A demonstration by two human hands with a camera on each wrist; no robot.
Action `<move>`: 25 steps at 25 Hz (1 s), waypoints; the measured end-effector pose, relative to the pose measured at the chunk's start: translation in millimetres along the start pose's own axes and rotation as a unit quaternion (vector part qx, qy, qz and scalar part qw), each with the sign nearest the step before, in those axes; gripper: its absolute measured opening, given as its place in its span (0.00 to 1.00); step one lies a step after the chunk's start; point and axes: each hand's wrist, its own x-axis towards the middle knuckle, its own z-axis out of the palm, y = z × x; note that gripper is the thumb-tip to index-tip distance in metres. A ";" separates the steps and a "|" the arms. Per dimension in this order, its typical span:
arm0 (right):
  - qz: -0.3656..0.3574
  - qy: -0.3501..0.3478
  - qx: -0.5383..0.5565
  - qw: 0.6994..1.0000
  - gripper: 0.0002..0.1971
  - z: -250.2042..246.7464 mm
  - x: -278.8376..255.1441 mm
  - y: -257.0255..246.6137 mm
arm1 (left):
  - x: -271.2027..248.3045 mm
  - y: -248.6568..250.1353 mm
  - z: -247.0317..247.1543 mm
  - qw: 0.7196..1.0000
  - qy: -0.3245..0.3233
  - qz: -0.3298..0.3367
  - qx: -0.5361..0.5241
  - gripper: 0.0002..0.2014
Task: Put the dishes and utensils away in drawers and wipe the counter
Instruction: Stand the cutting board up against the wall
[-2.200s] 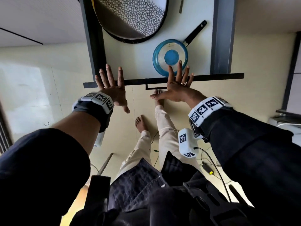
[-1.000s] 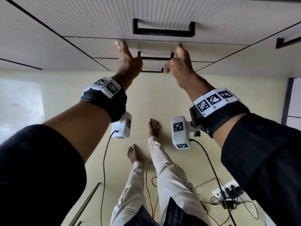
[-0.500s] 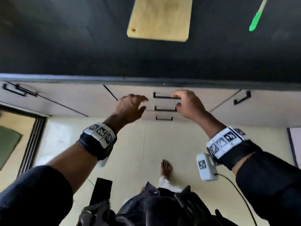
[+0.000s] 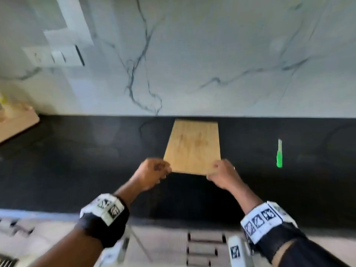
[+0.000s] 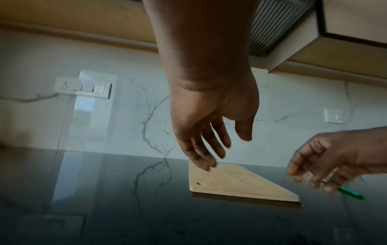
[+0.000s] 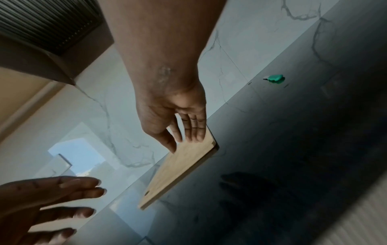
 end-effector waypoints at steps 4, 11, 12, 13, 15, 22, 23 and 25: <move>0.167 0.025 0.046 0.985 0.23 14.4 68.4 -18.2 | 77.4 -18.0 -13.0 0.997 -0.021 -0.074 -0.030 0.06; 0.388 0.022 0.120 0.913 0.47 33.8 102.2 -34.6 | 168.8 -38.5 -2.1 0.959 -0.062 -0.239 -0.138 0.29; 0.401 0.036 0.138 0.905 0.45 31.8 101.9 -35.1 | 174.9 -35.1 -2.2 0.952 -0.052 -0.259 -0.152 0.31; 0.409 0.045 0.160 0.897 0.42 29.6 104.5 -32.8 | 178.2 -29.3 -1.3 0.942 -0.053 -0.281 -0.174 0.30; 0.403 0.042 0.225 0.886 0.36 23.4 109.2 -24.8 | 180.8 -13.7 0.7 0.926 -0.089 -0.304 -0.204 0.25; 0.285 0.016 0.244 0.927 0.32 -40.2 130.6 25.2 | 221.2 79.3 25.1 0.992 -0.027 -0.108 -0.052 0.11; 0.274 0.052 0.201 0.939 0.32 -55.1 133.8 44.6 | 224.6 102.7 27.4 0.999 -0.027 -0.045 0.010 0.11; 0.291 0.185 0.043 0.938 0.26 -81.6 138.4 97.2 | 230.7 143.0 37.6 0.992 -0.024 0.062 0.108 0.10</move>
